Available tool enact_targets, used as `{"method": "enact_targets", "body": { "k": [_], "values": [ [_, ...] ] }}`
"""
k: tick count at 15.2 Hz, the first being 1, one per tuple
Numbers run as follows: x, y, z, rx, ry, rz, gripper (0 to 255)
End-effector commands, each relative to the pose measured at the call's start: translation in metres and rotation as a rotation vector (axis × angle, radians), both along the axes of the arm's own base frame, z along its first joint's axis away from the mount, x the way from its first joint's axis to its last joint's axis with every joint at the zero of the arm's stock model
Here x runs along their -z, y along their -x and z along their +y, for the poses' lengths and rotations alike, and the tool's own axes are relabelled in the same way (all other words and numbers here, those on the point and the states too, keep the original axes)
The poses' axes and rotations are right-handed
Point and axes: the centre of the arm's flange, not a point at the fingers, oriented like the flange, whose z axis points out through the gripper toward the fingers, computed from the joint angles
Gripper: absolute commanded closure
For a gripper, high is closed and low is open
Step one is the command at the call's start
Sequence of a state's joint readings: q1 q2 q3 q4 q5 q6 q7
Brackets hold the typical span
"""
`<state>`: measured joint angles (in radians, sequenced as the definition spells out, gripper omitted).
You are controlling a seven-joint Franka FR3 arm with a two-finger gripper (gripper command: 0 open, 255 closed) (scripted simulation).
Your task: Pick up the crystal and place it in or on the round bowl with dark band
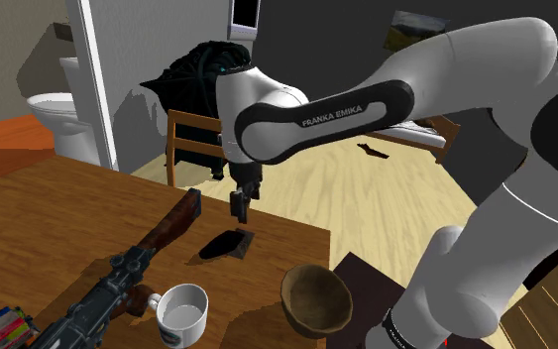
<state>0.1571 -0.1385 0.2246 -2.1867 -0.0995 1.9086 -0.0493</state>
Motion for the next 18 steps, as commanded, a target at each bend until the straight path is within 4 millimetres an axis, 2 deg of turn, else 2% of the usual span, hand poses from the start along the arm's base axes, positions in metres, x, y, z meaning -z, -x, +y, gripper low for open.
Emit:
{"method": "enact_targets", "body": {
  "k": [1, 12, 18],
  "values": [
    [0.012, -0.013, 0.023, -0.041, 0.024, -0.011, 0],
    [0.089, -0.068, 0.148, -0.260, 0.160, -0.066, 0],
    [0.114, -0.069, 0.140, -0.262, 0.161, -0.066, 0]
  ]
}}
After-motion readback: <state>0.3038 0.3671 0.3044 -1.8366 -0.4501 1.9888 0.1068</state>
